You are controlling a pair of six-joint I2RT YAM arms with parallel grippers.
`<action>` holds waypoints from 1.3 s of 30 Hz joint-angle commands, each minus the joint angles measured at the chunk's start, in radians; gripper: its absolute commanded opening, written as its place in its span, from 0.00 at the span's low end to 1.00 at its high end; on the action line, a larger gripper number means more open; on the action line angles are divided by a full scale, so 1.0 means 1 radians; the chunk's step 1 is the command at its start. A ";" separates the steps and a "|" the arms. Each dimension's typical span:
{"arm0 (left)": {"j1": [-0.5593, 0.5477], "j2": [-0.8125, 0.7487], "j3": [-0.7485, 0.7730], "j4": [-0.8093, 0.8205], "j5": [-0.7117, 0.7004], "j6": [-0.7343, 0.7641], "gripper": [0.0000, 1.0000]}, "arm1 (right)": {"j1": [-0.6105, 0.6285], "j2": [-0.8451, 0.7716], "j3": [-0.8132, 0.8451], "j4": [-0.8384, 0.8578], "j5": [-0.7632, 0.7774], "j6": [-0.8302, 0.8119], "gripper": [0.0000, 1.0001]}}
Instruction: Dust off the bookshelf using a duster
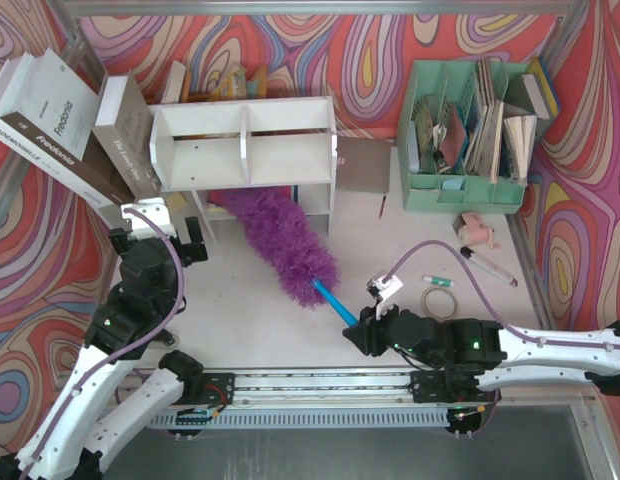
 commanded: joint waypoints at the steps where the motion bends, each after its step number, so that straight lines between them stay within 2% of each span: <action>1: 0.005 -0.002 -0.014 0.010 -0.008 0.002 0.99 | 0.000 0.016 -0.012 0.134 -0.128 -0.126 0.00; 8: 0.005 0.000 -0.014 0.008 -0.007 0.004 0.98 | 0.000 -0.022 -0.007 0.053 -0.219 -0.151 0.00; 15: 0.006 0.008 -0.013 0.010 -0.003 0.004 0.99 | 0.000 0.007 0.002 -0.078 -0.225 -0.026 0.00; 26: 0.005 0.000 -0.014 0.007 -0.004 0.004 0.98 | 0.000 0.067 -0.115 0.062 -0.225 0.006 0.00; 31: 0.006 0.001 -0.014 0.004 -0.002 0.003 0.99 | 0.001 0.114 -0.136 0.063 -0.208 0.027 0.00; 39: 0.007 0.003 -0.013 0.007 -0.002 0.005 0.99 | 0.000 0.105 -0.160 0.016 -0.240 0.059 0.00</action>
